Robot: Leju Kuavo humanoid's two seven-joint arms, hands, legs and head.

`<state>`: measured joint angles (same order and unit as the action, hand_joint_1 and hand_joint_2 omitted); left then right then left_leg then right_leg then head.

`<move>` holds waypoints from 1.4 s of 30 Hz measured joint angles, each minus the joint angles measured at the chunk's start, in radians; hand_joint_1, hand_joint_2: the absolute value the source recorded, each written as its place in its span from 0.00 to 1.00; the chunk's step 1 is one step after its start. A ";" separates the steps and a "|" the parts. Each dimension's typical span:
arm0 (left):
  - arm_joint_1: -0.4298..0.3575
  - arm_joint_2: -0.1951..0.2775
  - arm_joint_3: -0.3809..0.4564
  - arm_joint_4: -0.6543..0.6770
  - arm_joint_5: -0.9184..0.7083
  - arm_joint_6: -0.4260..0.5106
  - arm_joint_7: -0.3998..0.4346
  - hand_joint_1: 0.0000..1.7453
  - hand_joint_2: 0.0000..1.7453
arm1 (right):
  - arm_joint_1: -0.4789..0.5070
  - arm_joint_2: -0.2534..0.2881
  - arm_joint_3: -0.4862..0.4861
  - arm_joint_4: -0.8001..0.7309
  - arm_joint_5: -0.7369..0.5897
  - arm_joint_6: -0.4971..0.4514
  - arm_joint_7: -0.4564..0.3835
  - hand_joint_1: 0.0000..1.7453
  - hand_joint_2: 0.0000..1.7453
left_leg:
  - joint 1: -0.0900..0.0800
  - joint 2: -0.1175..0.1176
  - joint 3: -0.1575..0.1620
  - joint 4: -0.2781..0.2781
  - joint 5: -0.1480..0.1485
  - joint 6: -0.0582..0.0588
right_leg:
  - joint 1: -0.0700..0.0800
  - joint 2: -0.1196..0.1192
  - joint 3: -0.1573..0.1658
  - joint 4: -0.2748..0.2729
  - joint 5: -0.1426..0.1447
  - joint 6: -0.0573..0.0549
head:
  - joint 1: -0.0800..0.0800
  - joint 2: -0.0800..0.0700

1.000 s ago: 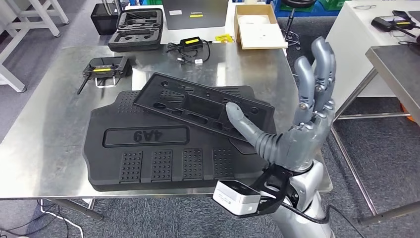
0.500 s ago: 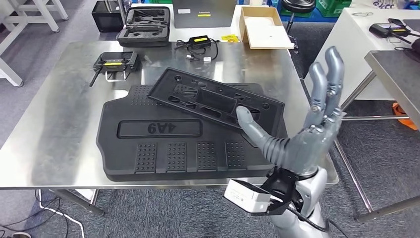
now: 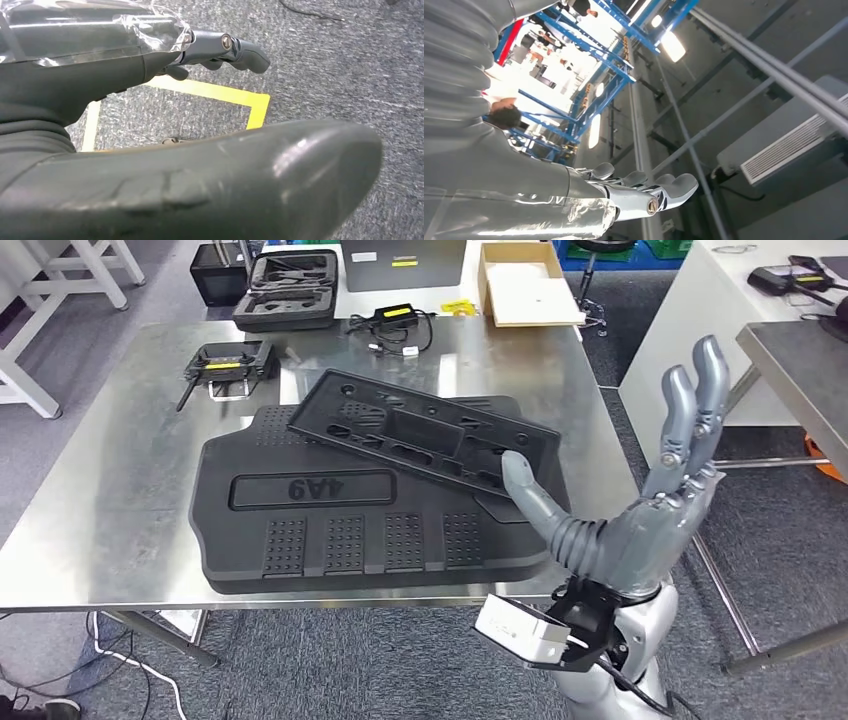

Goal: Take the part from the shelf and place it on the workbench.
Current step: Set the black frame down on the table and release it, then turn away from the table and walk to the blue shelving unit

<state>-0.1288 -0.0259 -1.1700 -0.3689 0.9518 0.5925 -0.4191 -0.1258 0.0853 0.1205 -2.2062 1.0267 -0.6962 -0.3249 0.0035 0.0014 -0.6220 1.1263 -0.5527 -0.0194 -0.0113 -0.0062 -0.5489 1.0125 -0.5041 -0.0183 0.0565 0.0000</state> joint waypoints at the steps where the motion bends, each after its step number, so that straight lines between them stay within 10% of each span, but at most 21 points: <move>1: 0.000 0.000 0.000 0.000 0.002 0.000 0.000 0.00 0.00 | 0.000 0.001 0.000 -0.001 0.001 0.000 0.001 0.00 1.00 | 0.002 0.000 -0.024 0.064 -0.039 -0.005 | 0.000 -0.001 -0.005 0.000 0.003 -0.002 | -0.004 0.000; 4: 0.001 0.000 0.000 0.000 0.004 0.000 0.000 0.00 0.00 | 0.004 0.004 -0.002 -0.001 0.001 0.000 0.002 0.00 1.00 | 0.010 0.001 -0.061 0.191 -0.090 -0.017 | -0.001 -0.005 -0.019 0.002 0.012 -0.001 | -0.007 0.000; 9: -0.002 0.000 0.000 0.000 0.011 0.001 -0.001 0.00 0.00 | 0.008 0.011 -0.017 -0.006 -0.013 0.000 -0.014 0.00 1.00 | 0.017 -0.001 0.090 -0.079 0.020 -0.014 | 0.001 -0.004 -0.034 0.021 0.016 0.016 | -0.010 0.000; 13: 0.000 0.000 0.000 0.000 0.015 0.002 -0.001 0.00 0.00 | 0.022 0.022 -0.031 -0.010 -0.029 0.000 -0.035 0.00 1.00 | 0.012 -0.001 0.082 -0.097 0.031 0.014 | -0.002 -0.003 -0.047 0.031 0.016 0.038 | -0.007 0.000; 19: -0.003 0.000 0.000 0.000 0.023 0.003 -0.002 0.00 0.00 | 0.042 0.031 -0.052 -0.009 -0.037 0.000 -0.044 0.00 1.00 | 0.006 0.006 0.048 -0.100 0.060 0.043 | -0.004 0.001 -0.141 0.297 -0.141 0.049 | 0.010 0.000; 25: -0.004 0.000 0.000 0.000 0.025 0.003 -0.001 0.00 0.00 | 0.046 0.037 -0.064 -0.009 -0.051 0.000 -0.057 0.00 1.00 | -0.001 0.006 0.033 -0.093 0.075 0.027 | 0.010 0.003 0.027 0.012 -0.035 0.022 | 0.011 0.000; 29: -0.004 -0.001 0.000 0.000 0.031 0.005 -0.002 0.00 0.00 | 0.053 0.044 -0.068 -0.009 -0.060 0.000 -0.069 0.00 1.00 | 0.000 0.003 0.023 -0.079 0.070 0.003 | 0.007 0.002 0.016 0.003 -0.016 0.008 | 0.010 0.000; 33: -0.004 0.000 0.000 0.000 0.035 0.006 -0.003 0.00 0.00 | 0.057 0.055 -0.071 -0.009 -0.066 0.000 -0.077 0.00 1.00 | 0.005 0.001 -0.049 0.122 -0.071 -0.014 | 0.004 -0.005 -0.012 0.000 0.008 -0.007 | -0.006 0.000; 35: -0.003 0.000 0.000 0.000 0.036 0.006 -0.003 0.00 0.00 | 0.060 0.060 -0.073 -0.009 -0.068 0.000 -0.080 0.00 1.00 | 0.006 0.001 -0.050 0.170 -0.088 -0.017 | 0.005 -0.006 -0.026 0.003 0.016 -0.006 | -0.008 0.000; 39: -0.005 0.000 0.000 0.000 0.037 0.008 -0.004 0.00 0.00 | 0.061 0.071 -0.081 -0.008 -0.072 0.000 -0.090 0.00 1.00 | 0.004 0.001 0.097 -0.063 0.002 -0.004 | 0.007 -0.007 -0.044 0.014 0.028 0.004 | -0.009 0.000; 42: -0.003 0.000 0.000 0.000 0.040 0.009 -0.003 0.00 0.00 | 0.061 0.077 -0.085 -0.008 -0.078 0.000 -0.097 0.00 1.00 | -0.002 0.000 0.113 -0.112 0.018 0.014 | 0.008 -0.007 -0.052 0.020 0.038 0.019 | -0.009 0.000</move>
<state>-0.1320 -0.0263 -1.1703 -0.3687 0.9920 0.6015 -0.4223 -0.0647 0.1621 0.0358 -2.2140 0.9487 -0.6962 -0.4219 0.0016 0.0018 -0.5092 1.0139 -0.5344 -0.0054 -0.0029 -0.0134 -0.6012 1.0320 -0.4657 0.0011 0.0479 0.0000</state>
